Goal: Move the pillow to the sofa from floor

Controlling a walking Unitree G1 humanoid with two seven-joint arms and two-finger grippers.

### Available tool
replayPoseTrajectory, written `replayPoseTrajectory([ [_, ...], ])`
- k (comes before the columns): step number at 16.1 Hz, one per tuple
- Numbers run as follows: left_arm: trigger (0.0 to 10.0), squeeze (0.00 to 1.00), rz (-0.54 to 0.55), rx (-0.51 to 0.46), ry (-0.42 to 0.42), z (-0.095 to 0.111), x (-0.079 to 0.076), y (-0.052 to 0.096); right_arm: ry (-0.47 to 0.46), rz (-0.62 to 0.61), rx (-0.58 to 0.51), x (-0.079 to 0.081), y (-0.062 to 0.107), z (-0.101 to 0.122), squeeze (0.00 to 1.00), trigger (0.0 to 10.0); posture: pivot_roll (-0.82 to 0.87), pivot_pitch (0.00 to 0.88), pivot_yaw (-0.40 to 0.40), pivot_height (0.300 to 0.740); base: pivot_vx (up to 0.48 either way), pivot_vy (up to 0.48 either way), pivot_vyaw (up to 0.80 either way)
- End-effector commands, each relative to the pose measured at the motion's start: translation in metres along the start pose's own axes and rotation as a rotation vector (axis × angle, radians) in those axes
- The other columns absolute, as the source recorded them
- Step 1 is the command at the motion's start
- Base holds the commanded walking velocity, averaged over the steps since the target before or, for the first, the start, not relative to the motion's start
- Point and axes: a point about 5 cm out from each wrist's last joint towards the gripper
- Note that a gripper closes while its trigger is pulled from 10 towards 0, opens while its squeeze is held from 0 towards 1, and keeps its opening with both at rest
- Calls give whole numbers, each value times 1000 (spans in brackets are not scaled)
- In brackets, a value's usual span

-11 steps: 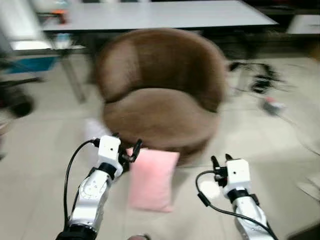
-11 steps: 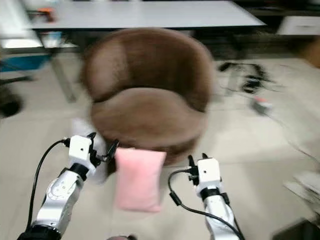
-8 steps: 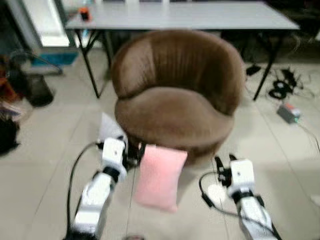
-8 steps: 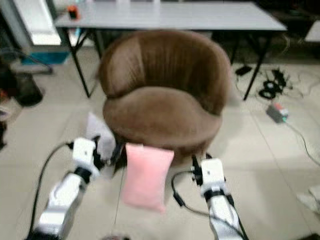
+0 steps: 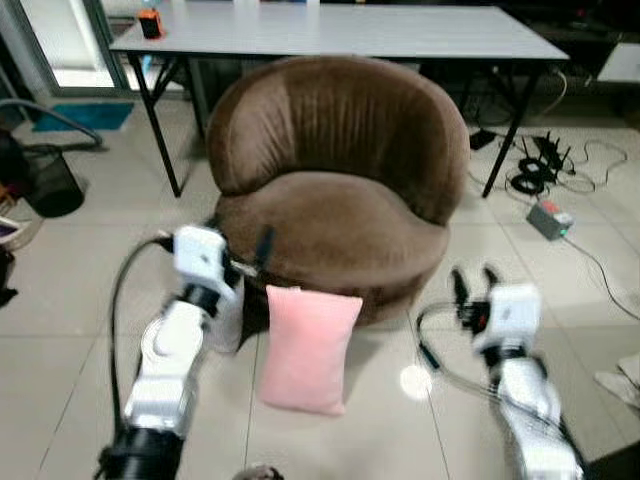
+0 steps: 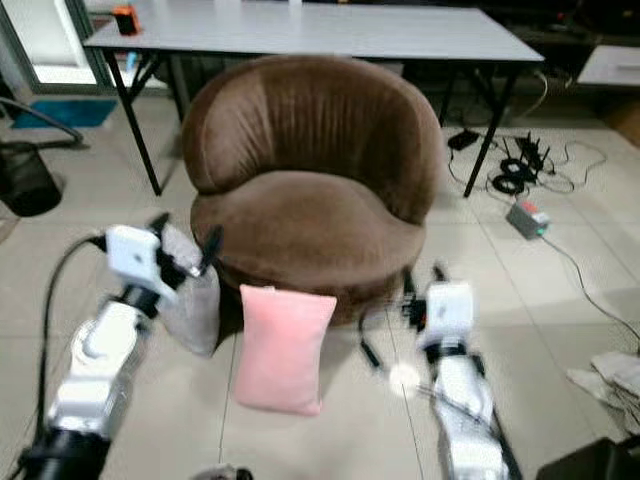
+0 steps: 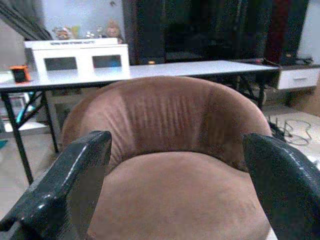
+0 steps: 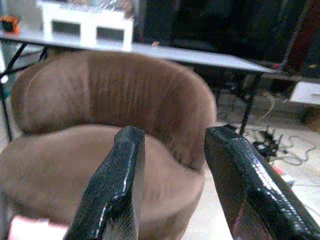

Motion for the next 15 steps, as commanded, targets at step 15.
replayPoseTrajectory([
  [15, 10000, 0, -3, 196, 51, -44, -16, 15, -5, 93, 98, 26, 14, -13, 0, 10000, -1, 16, -10, 740, 0, 88, 0],
])
Point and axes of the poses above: a point about 5 cm out from each wrist's last joint towards the gripper, its own y axis pointing back from the gripper into the wrist, its own z axis along the axis of the wrist's last joint, x = y × z, and after that the axes turned 1 degree about -y, right-handed
